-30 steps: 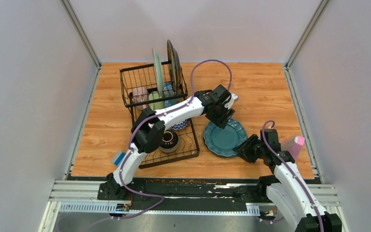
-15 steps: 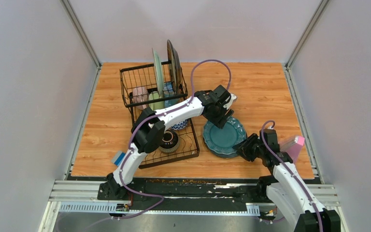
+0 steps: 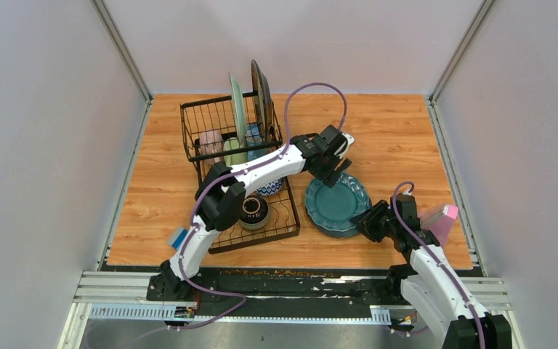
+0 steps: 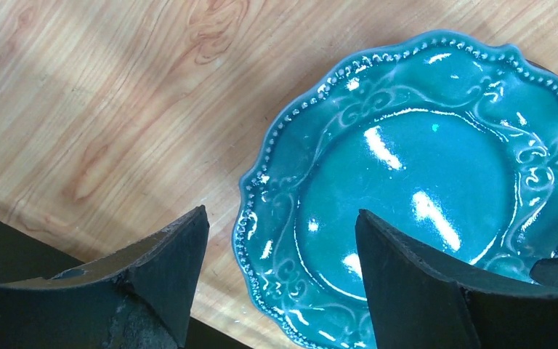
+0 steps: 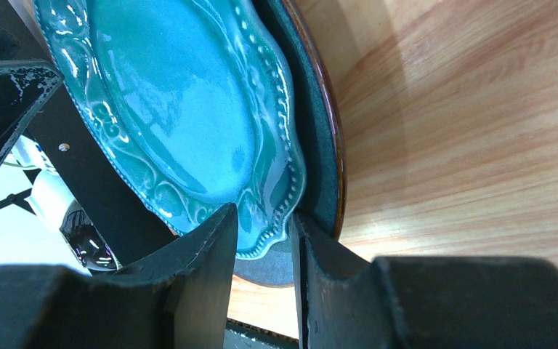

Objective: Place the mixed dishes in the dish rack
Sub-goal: Pick up the plate at the center of the board.

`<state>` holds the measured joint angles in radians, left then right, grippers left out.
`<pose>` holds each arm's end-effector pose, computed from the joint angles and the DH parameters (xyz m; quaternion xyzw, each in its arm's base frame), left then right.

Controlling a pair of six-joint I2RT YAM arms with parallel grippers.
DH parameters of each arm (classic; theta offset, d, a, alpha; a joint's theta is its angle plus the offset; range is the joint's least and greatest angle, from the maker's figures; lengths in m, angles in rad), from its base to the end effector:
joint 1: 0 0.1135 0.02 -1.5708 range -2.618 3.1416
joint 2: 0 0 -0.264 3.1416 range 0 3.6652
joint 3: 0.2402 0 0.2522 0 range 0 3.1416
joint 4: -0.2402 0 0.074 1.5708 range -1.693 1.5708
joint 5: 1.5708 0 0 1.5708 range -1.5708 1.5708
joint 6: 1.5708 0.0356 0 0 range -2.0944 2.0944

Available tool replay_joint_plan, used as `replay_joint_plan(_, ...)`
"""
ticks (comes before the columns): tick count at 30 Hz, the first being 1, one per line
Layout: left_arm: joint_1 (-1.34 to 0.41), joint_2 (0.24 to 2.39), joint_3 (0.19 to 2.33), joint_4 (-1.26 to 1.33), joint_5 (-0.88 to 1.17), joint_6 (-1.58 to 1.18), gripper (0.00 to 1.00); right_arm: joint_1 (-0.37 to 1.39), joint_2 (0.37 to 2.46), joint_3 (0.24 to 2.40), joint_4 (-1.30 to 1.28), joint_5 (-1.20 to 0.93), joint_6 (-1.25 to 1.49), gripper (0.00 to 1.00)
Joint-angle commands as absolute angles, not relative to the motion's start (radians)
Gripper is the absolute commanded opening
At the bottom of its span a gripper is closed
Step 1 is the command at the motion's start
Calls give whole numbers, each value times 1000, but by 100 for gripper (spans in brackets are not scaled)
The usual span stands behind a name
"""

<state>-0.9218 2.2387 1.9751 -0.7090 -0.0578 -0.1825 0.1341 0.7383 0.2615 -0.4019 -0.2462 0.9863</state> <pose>0.3022 -0.3950 0.2244 0.3372 0.8938 -0.1310 0.2652 0.1368 0.0272 0.1485 0.3480 0.8673 0.2767 0.2238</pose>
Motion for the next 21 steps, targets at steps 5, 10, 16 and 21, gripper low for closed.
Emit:
replay_joint_plan(5,-919,2253,1961,-680,-15,-197,74,131,759,246,-383,-208,978,35)
replay_joint_plan(10,-919,2258,1934,-672,34,-209,70,131,774,250,-382,-205,989,36)
replay_joint_plan(16,-918,2263,1915,-674,34,-224,57,132,767,258,-402,-190,1019,36)
replay_joint_plan(21,-919,2278,1921,-687,25,-224,47,131,757,252,-410,-179,1035,37)
